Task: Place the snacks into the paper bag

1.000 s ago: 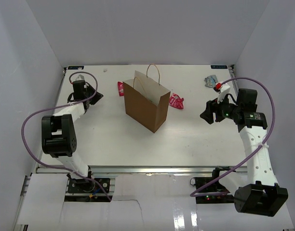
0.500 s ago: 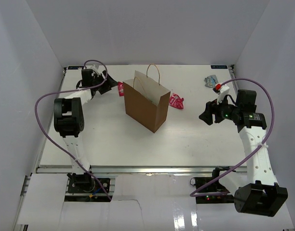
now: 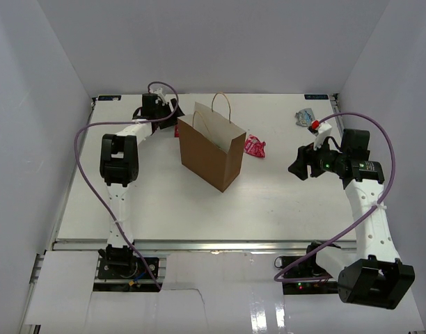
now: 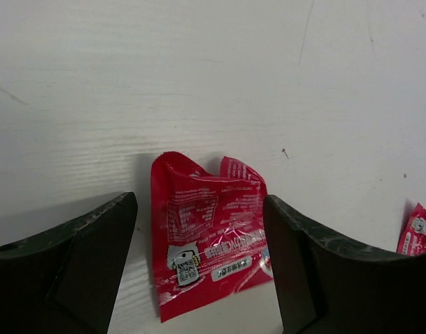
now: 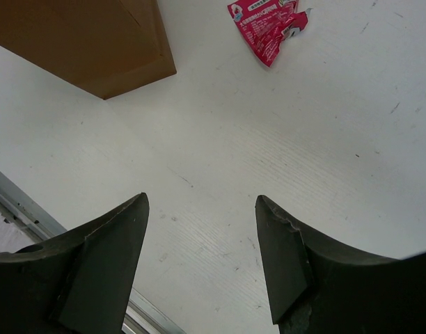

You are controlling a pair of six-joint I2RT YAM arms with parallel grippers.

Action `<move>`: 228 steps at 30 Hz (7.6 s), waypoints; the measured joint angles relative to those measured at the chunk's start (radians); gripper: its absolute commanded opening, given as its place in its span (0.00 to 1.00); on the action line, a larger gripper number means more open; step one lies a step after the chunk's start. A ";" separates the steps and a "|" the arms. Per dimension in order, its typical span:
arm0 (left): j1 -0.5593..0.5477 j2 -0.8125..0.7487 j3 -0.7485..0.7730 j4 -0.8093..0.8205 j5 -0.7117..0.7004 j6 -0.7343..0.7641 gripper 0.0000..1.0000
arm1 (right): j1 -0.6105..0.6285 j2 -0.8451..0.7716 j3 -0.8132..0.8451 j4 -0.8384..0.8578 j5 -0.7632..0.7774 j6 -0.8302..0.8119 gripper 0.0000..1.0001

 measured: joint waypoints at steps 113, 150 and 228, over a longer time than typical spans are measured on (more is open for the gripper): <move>-0.164 -0.792 -0.359 0.100 0.146 -0.031 0.00 | 0.150 -0.119 0.005 0.021 -0.275 -0.280 0.95; -0.198 -1.178 -0.444 -0.005 -0.139 0.132 0.98 | 0.228 0.516 0.201 0.314 0.307 0.490 0.91; -0.198 -1.849 -1.011 -0.319 -0.270 -0.079 0.98 | 0.818 0.399 0.450 0.666 0.646 0.029 0.58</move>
